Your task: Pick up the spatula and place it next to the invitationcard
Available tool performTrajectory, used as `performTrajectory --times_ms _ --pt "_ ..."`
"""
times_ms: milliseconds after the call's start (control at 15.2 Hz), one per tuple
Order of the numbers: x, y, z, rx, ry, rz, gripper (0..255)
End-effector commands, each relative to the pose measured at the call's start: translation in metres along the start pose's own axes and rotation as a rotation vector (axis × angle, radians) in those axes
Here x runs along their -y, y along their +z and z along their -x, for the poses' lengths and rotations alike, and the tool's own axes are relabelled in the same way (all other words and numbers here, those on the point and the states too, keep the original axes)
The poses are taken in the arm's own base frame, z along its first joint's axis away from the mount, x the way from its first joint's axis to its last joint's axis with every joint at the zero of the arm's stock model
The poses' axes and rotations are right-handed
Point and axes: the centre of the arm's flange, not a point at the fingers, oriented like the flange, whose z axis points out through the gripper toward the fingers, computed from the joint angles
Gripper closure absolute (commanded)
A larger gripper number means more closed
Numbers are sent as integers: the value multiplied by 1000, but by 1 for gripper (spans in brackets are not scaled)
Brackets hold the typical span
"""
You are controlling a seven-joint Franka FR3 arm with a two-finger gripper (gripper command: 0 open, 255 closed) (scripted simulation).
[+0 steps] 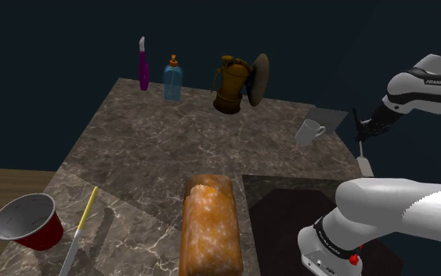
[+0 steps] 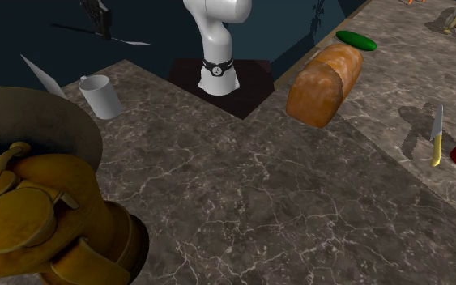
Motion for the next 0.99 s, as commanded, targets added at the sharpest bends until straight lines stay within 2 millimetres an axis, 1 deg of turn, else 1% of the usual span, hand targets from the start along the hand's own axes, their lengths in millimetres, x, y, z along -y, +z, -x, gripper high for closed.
performTrajectory --times_ms 0,924 --pt "0 11 0 -1 0 0 255" --pt "0 85 5 -1 0 0 255"
